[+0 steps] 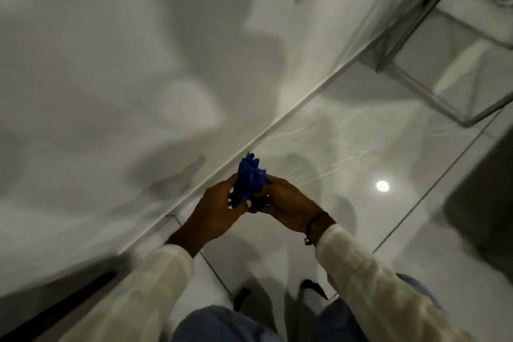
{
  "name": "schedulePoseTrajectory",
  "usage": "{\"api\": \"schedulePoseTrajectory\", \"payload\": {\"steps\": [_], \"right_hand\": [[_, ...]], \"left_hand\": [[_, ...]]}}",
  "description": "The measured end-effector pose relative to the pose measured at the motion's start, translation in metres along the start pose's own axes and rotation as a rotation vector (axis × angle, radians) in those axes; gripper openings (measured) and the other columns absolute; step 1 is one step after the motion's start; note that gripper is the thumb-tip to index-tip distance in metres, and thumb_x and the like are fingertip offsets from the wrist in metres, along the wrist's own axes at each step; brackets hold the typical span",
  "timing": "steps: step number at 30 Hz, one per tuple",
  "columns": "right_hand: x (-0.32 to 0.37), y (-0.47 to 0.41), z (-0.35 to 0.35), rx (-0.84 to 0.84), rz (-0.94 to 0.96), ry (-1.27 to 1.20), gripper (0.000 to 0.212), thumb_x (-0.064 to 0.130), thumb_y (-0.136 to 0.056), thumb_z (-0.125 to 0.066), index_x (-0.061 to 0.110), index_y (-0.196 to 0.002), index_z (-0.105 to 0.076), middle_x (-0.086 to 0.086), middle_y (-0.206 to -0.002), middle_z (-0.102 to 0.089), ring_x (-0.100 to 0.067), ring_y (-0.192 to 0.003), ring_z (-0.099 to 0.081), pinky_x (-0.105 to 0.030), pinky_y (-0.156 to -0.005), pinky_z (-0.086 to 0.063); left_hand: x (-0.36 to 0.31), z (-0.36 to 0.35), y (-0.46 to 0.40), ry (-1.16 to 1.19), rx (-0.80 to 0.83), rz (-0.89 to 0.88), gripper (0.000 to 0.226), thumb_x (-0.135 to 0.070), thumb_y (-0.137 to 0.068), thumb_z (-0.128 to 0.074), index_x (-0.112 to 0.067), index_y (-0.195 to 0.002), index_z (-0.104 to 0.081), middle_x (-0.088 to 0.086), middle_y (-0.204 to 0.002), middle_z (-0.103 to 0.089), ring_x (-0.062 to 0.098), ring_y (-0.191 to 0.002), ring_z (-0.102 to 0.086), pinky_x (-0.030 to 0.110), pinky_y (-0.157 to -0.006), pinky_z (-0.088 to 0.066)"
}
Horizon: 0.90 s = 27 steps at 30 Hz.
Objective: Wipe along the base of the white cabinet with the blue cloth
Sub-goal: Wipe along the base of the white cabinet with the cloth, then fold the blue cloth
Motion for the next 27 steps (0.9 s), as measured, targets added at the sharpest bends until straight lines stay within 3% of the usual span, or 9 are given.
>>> {"api": "schedulePoseTrajectory", "payload": {"steps": [4,6,11,14,16,20,21,23,27], "right_hand": [[0.070,0.107,-0.068,0.101,-0.070,0.154,0.048,0.000,-0.095,-0.058,0.009,-0.143,-0.054,-0.016,-0.134,-0.067,-0.032,-0.120,-0.066,-0.047,-0.108,-0.051],[0.101,0.151,-0.103,0.108,-0.098,0.235,0.051,-0.001,-0.094,-0.060,0.008,-0.143,-0.053,-0.020,-0.136,-0.065,-0.037,-0.126,-0.063,-0.048,-0.109,-0.050],[0.165,0.230,-0.185,0.039,-0.095,0.464,0.036,-0.002,-0.093,-0.055,-0.001,-0.127,-0.064,-0.031,-0.128,-0.066,-0.035,-0.102,-0.068,-0.045,-0.095,-0.059],[0.176,0.254,-0.234,0.021,-0.088,0.545,0.035,0.003,-0.093,-0.058,0.000,-0.127,-0.063,-0.029,-0.130,-0.065,-0.038,-0.111,-0.066,-0.053,-0.104,-0.053],[0.172,0.261,-0.264,0.073,-0.084,0.634,0.038,0.007,-0.090,-0.067,0.001,-0.128,-0.063,-0.026,-0.130,-0.066,-0.040,-0.120,-0.064,-0.053,-0.105,-0.053],[0.134,0.261,-0.325,0.190,-0.022,0.931,0.031,0.001,-0.087,-0.068,-0.006,-0.117,-0.066,-0.030,-0.121,-0.068,-0.034,-0.103,-0.066,-0.047,-0.093,-0.054],[0.121,0.260,-0.340,0.211,0.011,1.005,0.026,0.000,-0.087,-0.066,-0.009,-0.112,-0.066,-0.031,-0.116,-0.069,-0.030,-0.097,-0.063,-0.046,-0.087,-0.053],[0.085,0.258,-0.373,0.256,0.081,1.142,0.018,-0.001,-0.087,-0.063,-0.010,-0.101,-0.066,-0.031,-0.103,-0.070,-0.031,-0.089,-0.060,-0.042,-0.081,-0.051],[-0.010,0.249,-0.436,0.394,0.226,1.434,0.013,0.002,-0.083,-0.065,-0.006,-0.092,-0.070,-0.024,-0.097,-0.075,-0.036,-0.090,-0.069,-0.046,-0.085,-0.056]], "left_hand": [[-0.070,0.042,0.100,0.208,-0.127,0.072,0.071,-0.022,-0.086,-0.084,-0.028,-0.150,-0.052,-0.009,-0.123,-0.066,0.013,-0.104,-0.074,0.013,-0.068,-0.063],[-0.098,0.064,0.149,0.338,-0.188,0.126,0.056,-0.019,-0.088,-0.082,-0.030,-0.138,-0.059,-0.010,-0.117,-0.070,0.008,-0.092,-0.077,0.008,-0.060,-0.059],[-0.139,0.115,0.263,0.592,-0.436,0.245,0.040,0.010,-0.095,-0.050,-0.014,-0.122,-0.067,-0.005,-0.098,-0.071,0.010,-0.088,-0.066,0.016,-0.070,-0.054],[-0.135,0.129,0.329,0.852,-0.553,0.416,0.025,0.006,-0.090,-0.050,-0.012,-0.099,-0.064,0.003,-0.082,-0.063,0.021,-0.076,-0.055,0.026,-0.063,-0.049],[-0.123,0.129,0.364,0.985,-0.590,0.477,0.023,-0.005,-0.092,-0.056,-0.014,-0.108,-0.069,0.008,-0.096,-0.068,0.027,-0.089,-0.061,0.036,-0.074,-0.051],[-0.082,0.123,0.437,1.035,-0.823,0.407,0.030,0.004,-0.098,-0.054,-0.001,-0.123,-0.068,-0.001,-0.086,-0.072,0.017,-0.079,-0.069,0.021,-0.065,-0.056],[-0.070,0.119,0.456,1.068,-0.880,0.414,0.031,0.006,-0.099,-0.054,-0.001,-0.125,-0.068,0.001,-0.091,-0.075,0.015,-0.082,-0.072,0.023,-0.072,-0.059],[-0.038,0.105,0.494,1.187,-0.967,0.467,0.035,0.007,-0.099,-0.054,0.008,-0.133,-0.065,0.017,-0.115,-0.075,0.030,-0.104,-0.072,0.044,-0.093,-0.059],[0.045,0.065,0.556,1.365,-1.058,0.668,0.026,0.012,-0.096,-0.056,0.012,-0.119,-0.067,0.025,-0.104,-0.070,0.039,-0.104,-0.064,0.050,-0.084,-0.061]]}}
Point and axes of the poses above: each hand's wrist, its own y-axis away from the middle knuckle, its own z-axis out of the back of the hand, x = y × z, the point moved 2 cm from there along -y, towards the middle knuckle
